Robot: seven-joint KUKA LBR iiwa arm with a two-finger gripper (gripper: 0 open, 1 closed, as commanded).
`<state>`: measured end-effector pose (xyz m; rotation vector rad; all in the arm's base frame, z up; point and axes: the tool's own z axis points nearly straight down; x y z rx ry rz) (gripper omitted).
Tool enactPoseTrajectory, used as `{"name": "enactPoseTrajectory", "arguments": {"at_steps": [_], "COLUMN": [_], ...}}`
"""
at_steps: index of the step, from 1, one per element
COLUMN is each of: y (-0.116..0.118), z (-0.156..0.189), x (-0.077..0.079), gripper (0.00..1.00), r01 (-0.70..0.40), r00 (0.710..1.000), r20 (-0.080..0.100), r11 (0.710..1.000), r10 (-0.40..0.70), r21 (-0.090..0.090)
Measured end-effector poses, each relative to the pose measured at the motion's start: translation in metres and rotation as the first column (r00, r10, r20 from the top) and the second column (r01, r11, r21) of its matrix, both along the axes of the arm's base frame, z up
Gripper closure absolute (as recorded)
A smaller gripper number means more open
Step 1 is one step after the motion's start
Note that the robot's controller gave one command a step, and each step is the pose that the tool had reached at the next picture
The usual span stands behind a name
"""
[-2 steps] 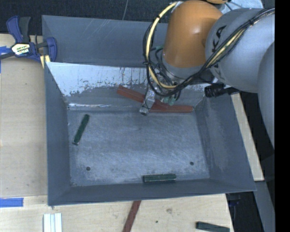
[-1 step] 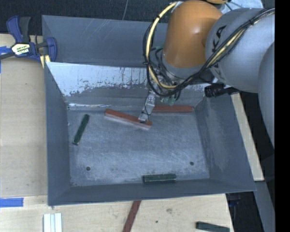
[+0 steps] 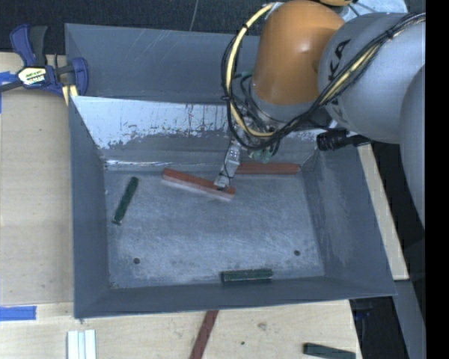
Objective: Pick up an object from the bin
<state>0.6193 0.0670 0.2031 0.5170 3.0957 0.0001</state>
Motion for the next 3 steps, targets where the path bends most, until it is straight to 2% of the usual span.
{"name": "enactPoseTrajectory", "arguments": {"at_steps": [1, 2, 3], "y": [0.007, 0.006, 0.006], "z": [-0.055, -0.124, -0.124], "x": [-0.033, -0.018, -0.018], "gripper": [0.00, 1.00, 1.00], "r01": [0.040, -0.078, -0.078], "r00": [0.999, 0.997, 0.997], "r20": [0.005, 0.000, 0.000], "r11": [0.999, 0.997, 0.997], "r10": [-0.040, 0.078, 0.078], "r21": [0.000, 0.000, 0.000]}}
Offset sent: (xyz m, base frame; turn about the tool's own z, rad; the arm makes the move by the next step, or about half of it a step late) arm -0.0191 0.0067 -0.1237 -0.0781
